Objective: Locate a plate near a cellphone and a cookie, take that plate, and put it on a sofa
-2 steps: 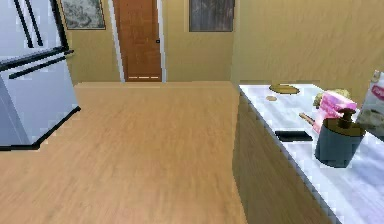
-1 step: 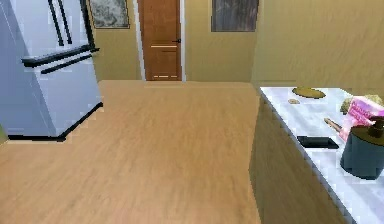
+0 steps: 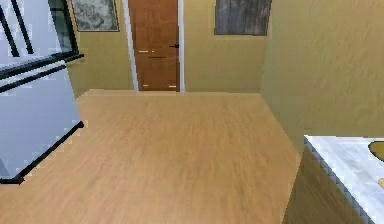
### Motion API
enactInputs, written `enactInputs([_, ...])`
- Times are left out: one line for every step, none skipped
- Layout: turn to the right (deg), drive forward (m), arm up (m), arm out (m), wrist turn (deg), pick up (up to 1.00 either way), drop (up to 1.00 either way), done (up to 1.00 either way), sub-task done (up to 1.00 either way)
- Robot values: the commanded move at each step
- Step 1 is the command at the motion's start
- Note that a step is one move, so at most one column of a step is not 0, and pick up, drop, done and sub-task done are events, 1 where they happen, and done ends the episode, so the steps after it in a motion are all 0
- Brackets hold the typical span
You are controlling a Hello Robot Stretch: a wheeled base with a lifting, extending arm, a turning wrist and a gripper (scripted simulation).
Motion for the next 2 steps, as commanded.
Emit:
enactInputs([45.0, 0.00, 0.00, 0.00, 0.0, 0.00, 0.00, 0.00, 0.00])
enactInputs([-45.0, 0.00, 0.00, 0.00, 0.0, 0.00, 0.00, 0.00, 0.00])
